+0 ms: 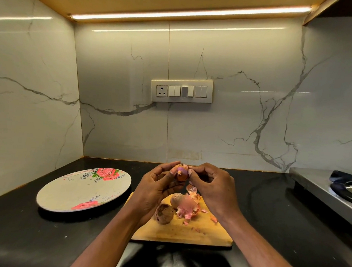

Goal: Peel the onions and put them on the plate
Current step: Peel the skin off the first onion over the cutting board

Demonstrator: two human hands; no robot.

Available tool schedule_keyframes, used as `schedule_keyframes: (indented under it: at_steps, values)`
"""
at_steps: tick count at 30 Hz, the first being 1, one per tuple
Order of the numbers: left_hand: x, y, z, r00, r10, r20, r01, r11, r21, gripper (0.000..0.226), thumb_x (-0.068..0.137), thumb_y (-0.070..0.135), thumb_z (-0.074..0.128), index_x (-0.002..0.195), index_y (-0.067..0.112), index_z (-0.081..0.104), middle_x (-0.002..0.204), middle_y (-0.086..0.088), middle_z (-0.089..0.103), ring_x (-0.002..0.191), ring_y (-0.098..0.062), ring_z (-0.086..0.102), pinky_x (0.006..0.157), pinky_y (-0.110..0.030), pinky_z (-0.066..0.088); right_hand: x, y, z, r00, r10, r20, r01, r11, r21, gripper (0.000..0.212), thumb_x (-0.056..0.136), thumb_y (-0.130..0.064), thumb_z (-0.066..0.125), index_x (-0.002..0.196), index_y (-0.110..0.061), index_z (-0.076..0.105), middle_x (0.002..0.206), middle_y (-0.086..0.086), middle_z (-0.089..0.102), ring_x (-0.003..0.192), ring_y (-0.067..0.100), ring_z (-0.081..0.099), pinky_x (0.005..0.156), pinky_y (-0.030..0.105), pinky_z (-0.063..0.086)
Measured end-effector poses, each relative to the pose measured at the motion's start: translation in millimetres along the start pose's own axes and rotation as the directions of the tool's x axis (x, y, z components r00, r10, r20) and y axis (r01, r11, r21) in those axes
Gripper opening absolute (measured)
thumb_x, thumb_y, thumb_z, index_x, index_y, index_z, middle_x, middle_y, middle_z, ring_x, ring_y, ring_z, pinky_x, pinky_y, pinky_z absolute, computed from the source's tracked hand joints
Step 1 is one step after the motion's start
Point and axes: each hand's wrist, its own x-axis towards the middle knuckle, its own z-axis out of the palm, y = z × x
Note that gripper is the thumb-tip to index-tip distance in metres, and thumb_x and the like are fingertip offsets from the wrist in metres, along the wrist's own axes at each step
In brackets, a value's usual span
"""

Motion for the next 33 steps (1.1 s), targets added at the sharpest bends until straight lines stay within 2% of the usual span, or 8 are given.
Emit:
schedule_keyframes:
  at_steps: [4, 10, 13, 17, 24, 27, 33]
  values:
    - [-0.3, 0.0, 1.4, 1.000, -0.009, 0.005, 0.009, 1.000, -0.020, 0.037, 0.085, 0.021, 0.063, 0.122, 0.015, 0.066, 0.115, -0.008, 0.074, 0.107, -0.025, 0.071, 0.086, -0.033, 0.060, -0.1, 2.8, 0.0, 1.000, 0.010, -0.018, -0.010, 1.000, 0.015, 0.008, 0.086, -0.024, 0.077, 0.092, -0.018, 0.078, 0.082, -0.008, 0.075, 0.080, 0.006, 0.072, 0.071, 0.027, 0.062]
    - [1.2, 1.9, 1.4, 1.000, -0.010, -0.005, 0.010, 0.997, -0.080, 0.040, 0.084, 0.020, 0.063, 0.123, 0.015, 0.065, 0.112, -0.007, 0.075, 0.105, -0.027, 0.072, 0.081, -0.031, 0.062, 1.1, 1.8, -0.7, 0.997, 0.062, 0.046, -0.066, 0.993, 0.094, 0.012, 0.094, -0.025, 0.069, 0.102, -0.021, 0.076, 0.088, -0.007, 0.076, 0.084, 0.009, 0.074, 0.071, 0.026, 0.062]
    - [1.1, 2.0, 0.9, 1.000, 0.001, -0.010, -0.001, 0.996, -0.087, 0.042, 0.085, 0.020, 0.063, 0.126, 0.014, 0.063, 0.114, -0.008, 0.074, 0.108, -0.027, 0.071, 0.085, -0.033, 0.061, 1.4, -0.1, -1.0, 0.997, 0.028, 0.069, -0.034, 0.995, 0.089, 0.018, 0.088, -0.034, 0.074, 0.103, -0.024, 0.076, 0.092, -0.011, 0.076, 0.090, 0.007, 0.073, 0.076, 0.028, 0.062]
    - [1.0, 2.1, 2.2, 1.000, 0.002, -0.004, -0.002, 0.996, -0.086, 0.041, 0.085, 0.017, 0.064, 0.126, 0.013, 0.062, 0.114, -0.009, 0.074, 0.108, -0.027, 0.071, 0.085, -0.032, 0.061, 0.9, 0.2, 0.0, 1.000, 0.019, 0.024, -0.021, 0.996, 0.090, 0.018, 0.083, -0.031, 0.077, 0.099, -0.022, 0.078, 0.089, -0.012, 0.076, 0.089, 0.005, 0.072, 0.076, 0.030, 0.062]
    - [-0.5, 3.6, 2.7, 1.000, -0.012, 0.012, 0.013, 0.994, -0.108, 0.037, 0.087, 0.013, 0.064, 0.124, 0.011, 0.062, 0.112, -0.011, 0.074, 0.106, -0.028, 0.071, 0.082, -0.030, 0.061, -0.1, -2.4, -0.3, 0.999, -0.030, -0.037, 0.031, 0.999, 0.024, 0.011, 0.085, -0.027, 0.077, 0.094, -0.020, 0.076, 0.083, -0.011, 0.074, 0.080, -0.001, 0.070, 0.064, 0.015, 0.056]
    - [-0.5, 3.3, 4.3, 1.000, -0.017, 0.019, 0.019, 0.995, -0.094, 0.035, 0.091, 0.011, 0.064, 0.125, 0.010, 0.061, 0.112, -0.011, 0.074, 0.106, -0.027, 0.072, 0.082, -0.030, 0.061, -0.5, -3.3, 0.9, 0.997, -0.062, -0.044, 0.061, 0.998, -0.028, 0.012, 0.086, -0.027, 0.077, 0.093, -0.018, 0.075, 0.081, -0.011, 0.073, 0.077, -0.001, 0.069, 0.066, 0.013, 0.056]
    - [-0.9, 3.2, 4.5, 0.999, -0.018, 0.029, 0.020, 0.996, -0.084, 0.043, 0.081, 0.014, 0.070, 0.124, 0.010, 0.062, 0.115, -0.014, 0.073, 0.105, -0.028, 0.071, 0.080, -0.029, 0.060, 2.3, 0.8, 0.4, 0.996, -0.061, -0.068, 0.056, 0.996, -0.068, 0.010, 0.088, -0.025, 0.075, 0.096, -0.019, 0.072, 0.083, -0.011, 0.071, 0.080, -0.002, 0.068, 0.067, 0.013, 0.056]
